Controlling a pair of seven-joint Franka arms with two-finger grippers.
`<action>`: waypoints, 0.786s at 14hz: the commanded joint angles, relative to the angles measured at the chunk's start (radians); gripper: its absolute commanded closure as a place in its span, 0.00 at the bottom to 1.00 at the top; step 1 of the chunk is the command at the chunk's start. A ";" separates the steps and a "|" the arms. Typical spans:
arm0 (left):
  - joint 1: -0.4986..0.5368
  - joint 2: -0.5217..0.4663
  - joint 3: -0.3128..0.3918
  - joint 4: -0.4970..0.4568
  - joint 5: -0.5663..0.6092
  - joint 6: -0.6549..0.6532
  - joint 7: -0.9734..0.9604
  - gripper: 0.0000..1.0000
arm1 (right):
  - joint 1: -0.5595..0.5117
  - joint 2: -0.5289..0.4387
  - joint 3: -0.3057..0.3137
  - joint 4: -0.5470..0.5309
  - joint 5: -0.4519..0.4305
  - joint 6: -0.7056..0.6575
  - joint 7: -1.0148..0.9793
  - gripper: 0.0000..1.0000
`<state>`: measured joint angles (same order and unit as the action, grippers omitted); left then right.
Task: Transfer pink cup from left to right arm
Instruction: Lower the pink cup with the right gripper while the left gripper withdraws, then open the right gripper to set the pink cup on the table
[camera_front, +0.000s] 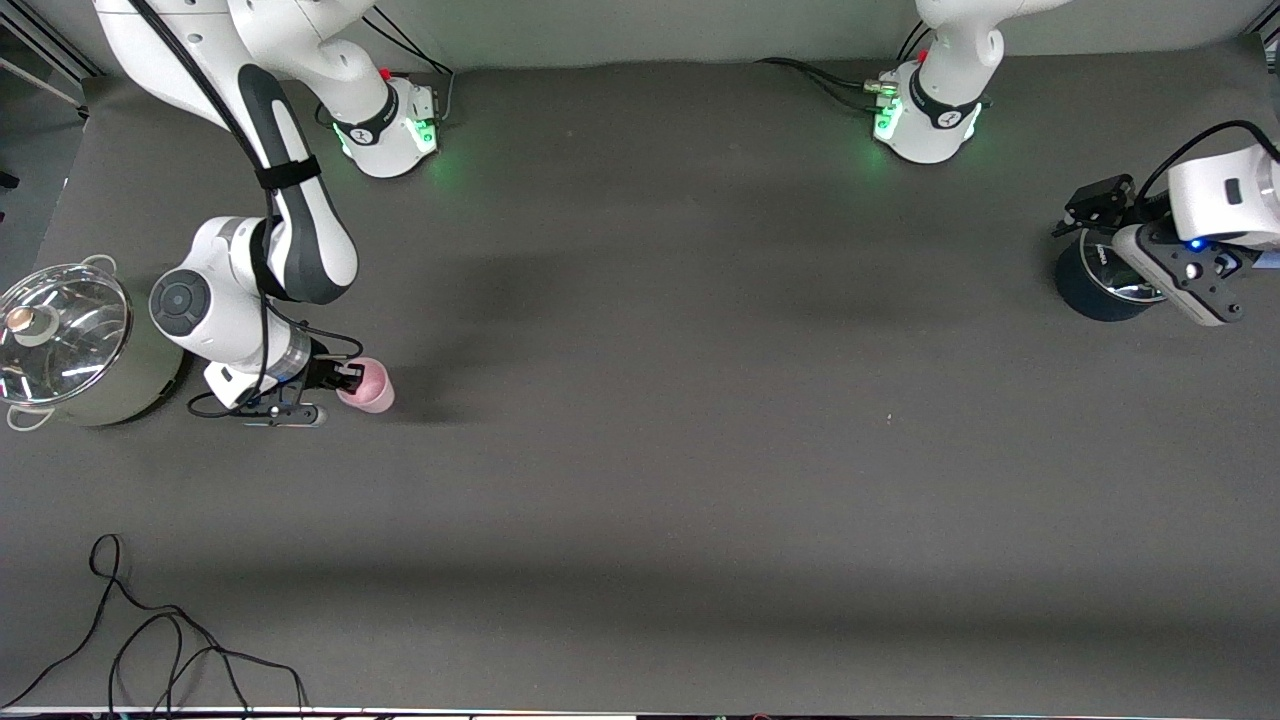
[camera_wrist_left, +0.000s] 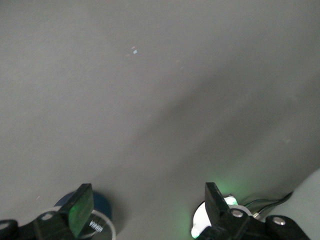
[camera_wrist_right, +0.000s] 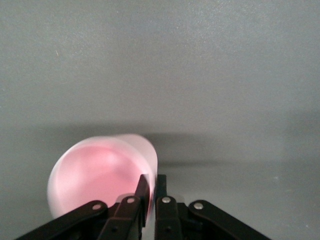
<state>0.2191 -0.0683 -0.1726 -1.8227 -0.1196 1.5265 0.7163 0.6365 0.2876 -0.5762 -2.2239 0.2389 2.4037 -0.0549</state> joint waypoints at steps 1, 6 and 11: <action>0.005 -0.004 0.004 0.045 0.044 -0.022 -0.076 0.01 | 0.002 -0.008 -0.004 0.004 0.011 0.002 -0.033 0.53; -0.006 -0.019 -0.011 0.098 0.129 -0.066 -0.317 0.01 | 0.002 -0.114 -0.011 0.053 0.011 -0.162 -0.020 0.28; -0.006 -0.056 -0.071 0.097 0.169 -0.039 -0.621 0.01 | 0.002 -0.226 -0.034 0.241 -0.003 -0.464 0.029 0.00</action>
<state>0.2191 -0.0921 -0.2241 -1.7230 0.0148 1.4748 0.1606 0.6358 0.0960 -0.5975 -2.0595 0.2402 2.0517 -0.0508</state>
